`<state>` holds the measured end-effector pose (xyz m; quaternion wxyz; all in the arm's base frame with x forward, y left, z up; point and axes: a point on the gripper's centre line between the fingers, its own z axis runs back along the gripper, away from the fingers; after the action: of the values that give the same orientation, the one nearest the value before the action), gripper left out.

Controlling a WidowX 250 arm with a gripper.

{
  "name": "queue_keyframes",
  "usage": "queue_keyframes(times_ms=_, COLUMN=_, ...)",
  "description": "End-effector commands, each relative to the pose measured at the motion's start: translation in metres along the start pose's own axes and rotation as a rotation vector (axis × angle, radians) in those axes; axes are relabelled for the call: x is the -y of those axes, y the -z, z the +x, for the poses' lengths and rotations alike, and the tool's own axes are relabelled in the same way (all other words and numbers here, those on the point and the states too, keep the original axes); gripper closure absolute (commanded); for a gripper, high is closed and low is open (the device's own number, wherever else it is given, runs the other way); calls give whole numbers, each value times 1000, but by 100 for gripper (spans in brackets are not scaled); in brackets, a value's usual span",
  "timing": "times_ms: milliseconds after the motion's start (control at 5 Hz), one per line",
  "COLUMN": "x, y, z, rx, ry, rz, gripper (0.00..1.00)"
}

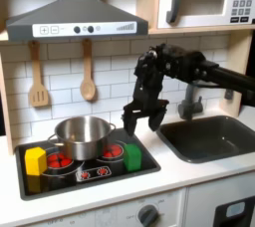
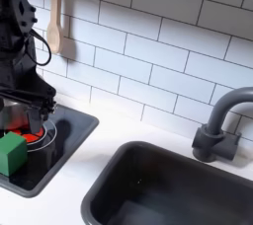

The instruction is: Reach green block

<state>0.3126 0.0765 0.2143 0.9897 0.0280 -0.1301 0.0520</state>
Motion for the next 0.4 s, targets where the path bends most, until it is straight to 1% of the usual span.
queue_keyframes(times_ms=0, x=-9, y=13, z=4, rx=-8, ry=1, rz=24, gripper=0)
queue_keyframes(times_ms=200, x=-13, y=17, z=6, rx=-16, ry=-5, rz=21, gripper=0)
